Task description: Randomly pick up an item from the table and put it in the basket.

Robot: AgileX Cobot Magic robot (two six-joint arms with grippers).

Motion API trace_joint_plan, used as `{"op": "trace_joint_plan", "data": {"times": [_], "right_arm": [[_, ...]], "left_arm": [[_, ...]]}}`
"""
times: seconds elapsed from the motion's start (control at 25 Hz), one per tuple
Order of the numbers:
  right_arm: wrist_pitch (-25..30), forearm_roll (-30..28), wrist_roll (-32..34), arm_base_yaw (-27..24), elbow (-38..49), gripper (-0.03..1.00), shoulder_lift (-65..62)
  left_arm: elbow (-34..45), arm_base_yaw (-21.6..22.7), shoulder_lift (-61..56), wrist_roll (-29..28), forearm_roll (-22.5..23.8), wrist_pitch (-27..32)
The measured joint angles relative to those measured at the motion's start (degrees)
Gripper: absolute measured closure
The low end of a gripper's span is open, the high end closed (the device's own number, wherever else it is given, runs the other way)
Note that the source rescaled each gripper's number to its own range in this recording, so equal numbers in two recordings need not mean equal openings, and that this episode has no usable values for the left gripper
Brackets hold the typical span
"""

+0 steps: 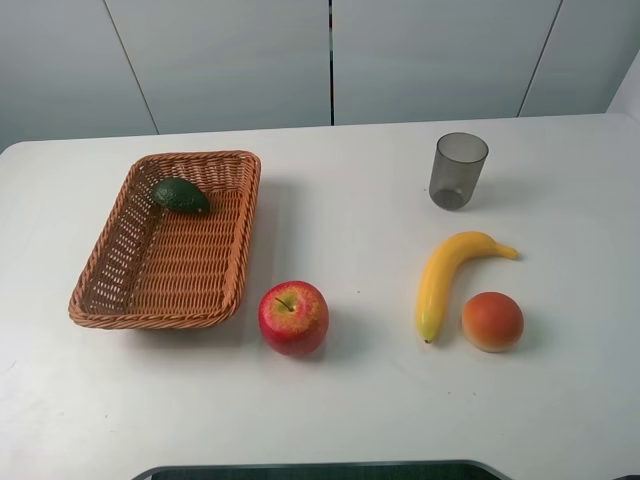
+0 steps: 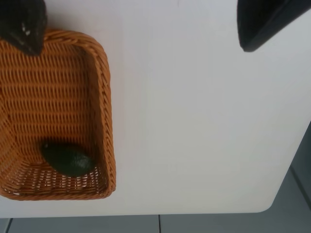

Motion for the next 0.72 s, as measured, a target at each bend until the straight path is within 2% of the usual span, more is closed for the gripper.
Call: {"op": "trace_joint_plan", "data": {"times": [0.72], "right_arm": [[-0.1,0.0,0.1,0.0,0.0,-0.03,0.0]], "left_arm": [[0.0,0.0,0.0,0.0,0.0,0.0]]}}
